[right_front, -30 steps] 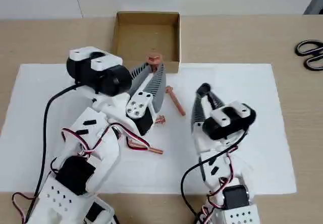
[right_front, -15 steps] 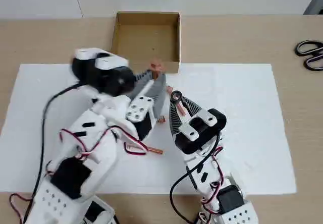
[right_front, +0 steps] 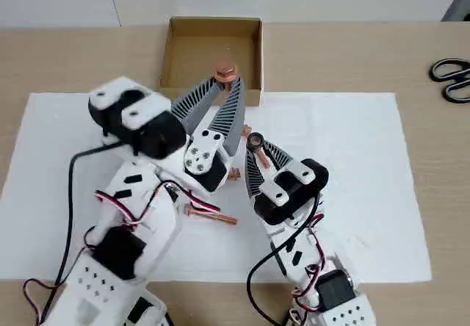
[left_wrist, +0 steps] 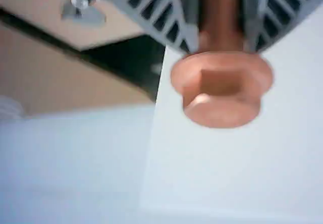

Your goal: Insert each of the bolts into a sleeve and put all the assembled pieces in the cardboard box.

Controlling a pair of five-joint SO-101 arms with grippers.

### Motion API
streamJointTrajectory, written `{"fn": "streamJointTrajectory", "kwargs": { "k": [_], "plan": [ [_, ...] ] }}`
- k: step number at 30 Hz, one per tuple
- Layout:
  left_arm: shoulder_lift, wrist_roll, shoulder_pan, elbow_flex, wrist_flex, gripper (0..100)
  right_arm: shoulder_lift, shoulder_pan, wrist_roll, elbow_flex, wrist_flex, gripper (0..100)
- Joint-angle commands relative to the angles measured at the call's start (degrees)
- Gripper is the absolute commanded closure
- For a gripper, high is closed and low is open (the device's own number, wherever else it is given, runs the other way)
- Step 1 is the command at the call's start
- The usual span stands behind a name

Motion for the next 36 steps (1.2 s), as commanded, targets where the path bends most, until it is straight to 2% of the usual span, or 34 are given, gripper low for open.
{"fn": "streamJointTrajectory", "kwargs": {
  "k": [1,5,13,19,34,36],
  "plan": [
    [-0.8,0.1,0.4,5.1,-9.4,99,-1.1,-1.0,-2.8,0.3,-1.4,99.4],
    [-1.2,0.3,0.3,7.9,-8.6,99,-1.1,-3.0,-6.2,0.3,-1.5,99.5],
    [-1.1,0.4,2.1,9.3,-8.4,99,-1.1,-3.1,-6.3,0.3,-1.5,99.5],
    [-1.2,0.2,2.0,9.4,-1.2,99,-1.1,-3.0,-6.3,0.3,-1.1,99.5],
    [-0.9,0.0,2.2,12.2,-0.8,99,-1.1,-3.0,-6.2,0.3,-1.0,99.5],
    [-0.9,-2.8,2.2,12.4,0.5,99,-1.1,-3.0,-6.2,0.3,-1.0,99.5]
  ]
}}
